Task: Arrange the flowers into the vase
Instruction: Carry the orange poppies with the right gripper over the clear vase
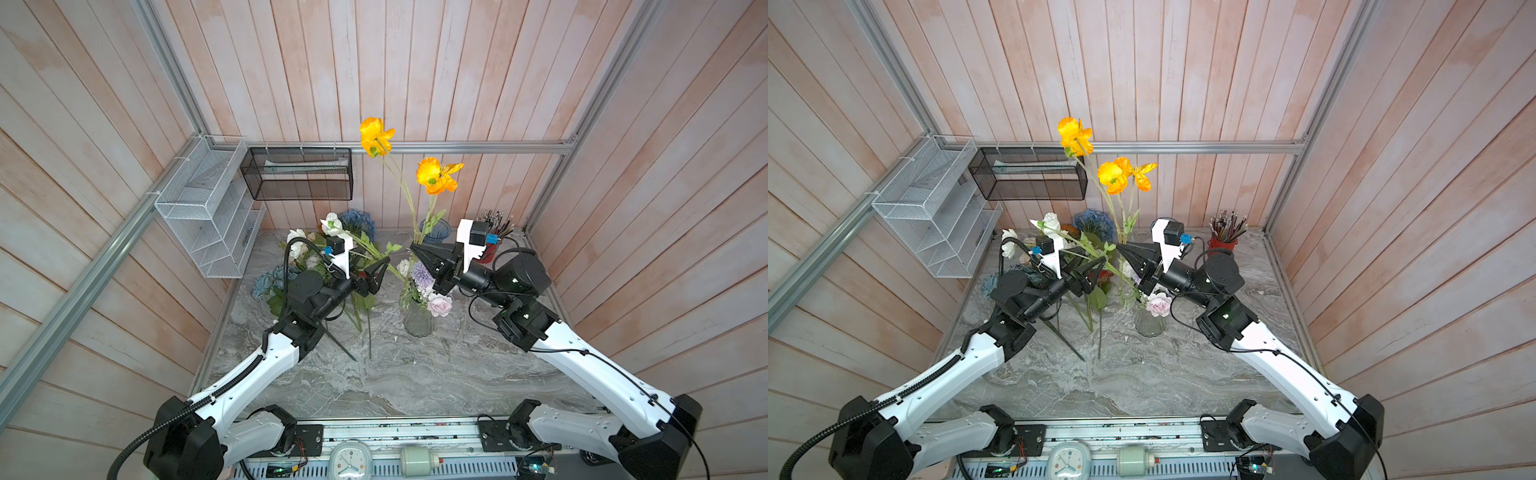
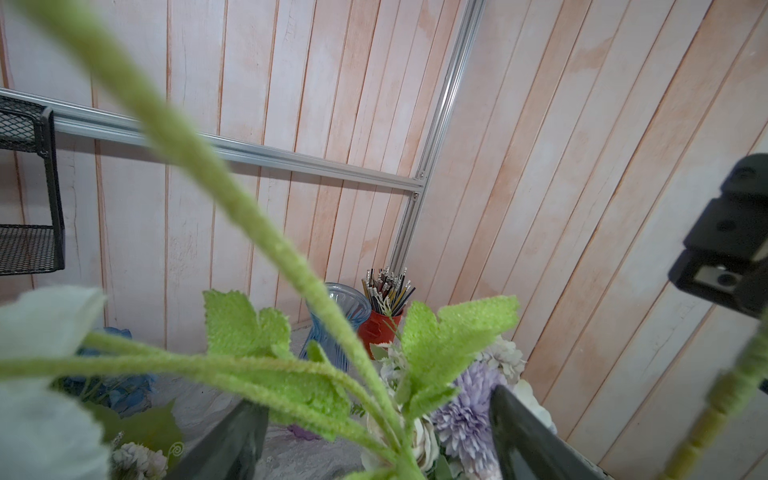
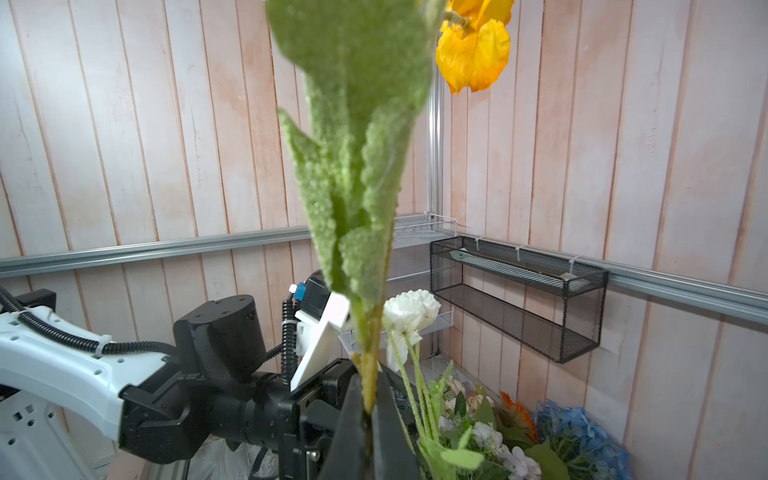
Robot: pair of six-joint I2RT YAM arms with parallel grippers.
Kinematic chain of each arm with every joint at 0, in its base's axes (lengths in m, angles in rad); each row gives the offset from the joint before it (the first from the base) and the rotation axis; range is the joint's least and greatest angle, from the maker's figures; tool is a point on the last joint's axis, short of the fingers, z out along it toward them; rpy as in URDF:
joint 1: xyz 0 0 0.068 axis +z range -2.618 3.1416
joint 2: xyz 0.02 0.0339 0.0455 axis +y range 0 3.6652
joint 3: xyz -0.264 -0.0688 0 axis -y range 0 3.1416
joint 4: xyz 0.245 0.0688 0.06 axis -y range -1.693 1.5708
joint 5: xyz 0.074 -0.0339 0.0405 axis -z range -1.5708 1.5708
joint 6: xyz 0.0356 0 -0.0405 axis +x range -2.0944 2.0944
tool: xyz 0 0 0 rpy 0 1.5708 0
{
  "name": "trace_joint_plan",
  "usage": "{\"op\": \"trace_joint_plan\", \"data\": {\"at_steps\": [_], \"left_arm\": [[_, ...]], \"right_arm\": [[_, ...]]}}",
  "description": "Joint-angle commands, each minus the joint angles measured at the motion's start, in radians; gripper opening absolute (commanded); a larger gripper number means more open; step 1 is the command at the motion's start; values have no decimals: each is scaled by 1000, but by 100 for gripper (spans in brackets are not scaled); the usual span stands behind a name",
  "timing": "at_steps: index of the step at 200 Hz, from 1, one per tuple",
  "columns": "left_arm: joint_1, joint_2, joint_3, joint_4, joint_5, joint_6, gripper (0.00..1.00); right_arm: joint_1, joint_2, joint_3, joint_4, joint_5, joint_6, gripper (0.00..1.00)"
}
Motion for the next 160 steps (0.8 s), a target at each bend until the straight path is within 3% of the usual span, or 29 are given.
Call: {"op": "trace_joint_plan", "data": {"at_steps": [1,36,77,160], "left_arm": [[5,-4,9,2,-5,20,86],[9,-22,-9,-4,-18,24,88],[11,-21,-14,-3,-16,22,88],[11,-21,-19,-3,-16,12,88]], "right_arm": [[30,19,42,-24,12,-38,0],[32,28,44,-57,40,-70,0],[33,-12,64,-124,178,-192,0],[32,-36,142,-211,233,-270,0]]}}
